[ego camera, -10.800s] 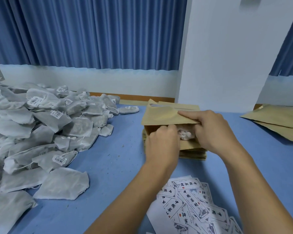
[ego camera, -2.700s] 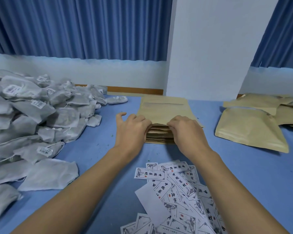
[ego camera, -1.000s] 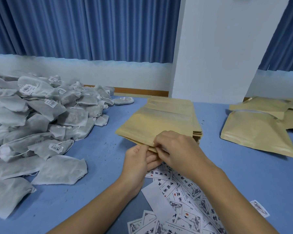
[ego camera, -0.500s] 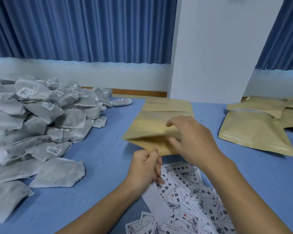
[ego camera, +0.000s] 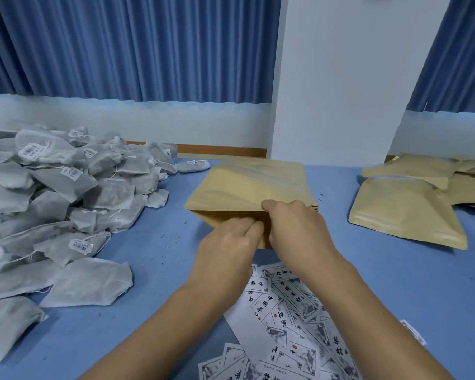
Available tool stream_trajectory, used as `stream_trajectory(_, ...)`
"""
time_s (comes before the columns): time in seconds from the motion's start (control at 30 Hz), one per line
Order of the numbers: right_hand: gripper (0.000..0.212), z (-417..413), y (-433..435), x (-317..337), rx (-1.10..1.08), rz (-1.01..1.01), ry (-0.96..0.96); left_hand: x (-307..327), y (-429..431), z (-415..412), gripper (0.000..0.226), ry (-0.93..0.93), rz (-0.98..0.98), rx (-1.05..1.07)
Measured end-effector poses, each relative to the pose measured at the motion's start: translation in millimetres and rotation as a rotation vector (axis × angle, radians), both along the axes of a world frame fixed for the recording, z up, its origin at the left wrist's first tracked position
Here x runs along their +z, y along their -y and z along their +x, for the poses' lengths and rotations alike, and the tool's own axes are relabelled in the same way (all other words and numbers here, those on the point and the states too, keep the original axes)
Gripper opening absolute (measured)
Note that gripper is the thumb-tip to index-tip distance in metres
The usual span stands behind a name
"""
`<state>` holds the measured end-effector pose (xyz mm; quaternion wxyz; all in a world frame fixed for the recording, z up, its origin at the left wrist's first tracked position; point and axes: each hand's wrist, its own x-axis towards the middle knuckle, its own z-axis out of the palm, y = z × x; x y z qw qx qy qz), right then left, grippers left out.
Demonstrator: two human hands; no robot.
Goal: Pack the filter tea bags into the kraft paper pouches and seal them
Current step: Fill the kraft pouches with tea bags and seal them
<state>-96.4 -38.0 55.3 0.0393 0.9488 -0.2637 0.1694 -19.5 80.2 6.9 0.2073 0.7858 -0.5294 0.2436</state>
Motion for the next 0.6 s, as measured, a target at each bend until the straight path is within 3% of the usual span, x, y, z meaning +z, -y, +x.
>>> stream_trajectory(0.17,0.029,0,2,0,0.067,-0.027,0.042,36,37,10,0.006,-0.125,0.294,0.161)
stream_trajectory(0.23,0.037,-1,3,3,0.080,-0.037,0.116,43,60,24,0.014,-0.139,0.414,0.106)
stream_trajectory(0.3,0.056,-4,3,6,0.113,-0.076,0.241,39,72,52,0.008,-0.116,0.525,0.004)
stream_trajectory(0.33,0.064,-4,1,6,0.139,-0.090,0.314,36,71,67,0.024,-0.069,0.550,-0.021)
stream_trajectory(0.43,0.075,-3,-2,7,0.145,-0.046,0.484,36,70,83,0.054,-0.199,0.418,0.023)
stream_trajectory(0.53,0.076,1,5,8,0.142,0.008,0.586,36,89,71,0.057,-0.319,0.329,-0.075)
stream_trajectory(0.6,0.075,6,11,6,0.099,-0.003,0.524,41,99,63,0.049,-0.436,0.299,-0.135)
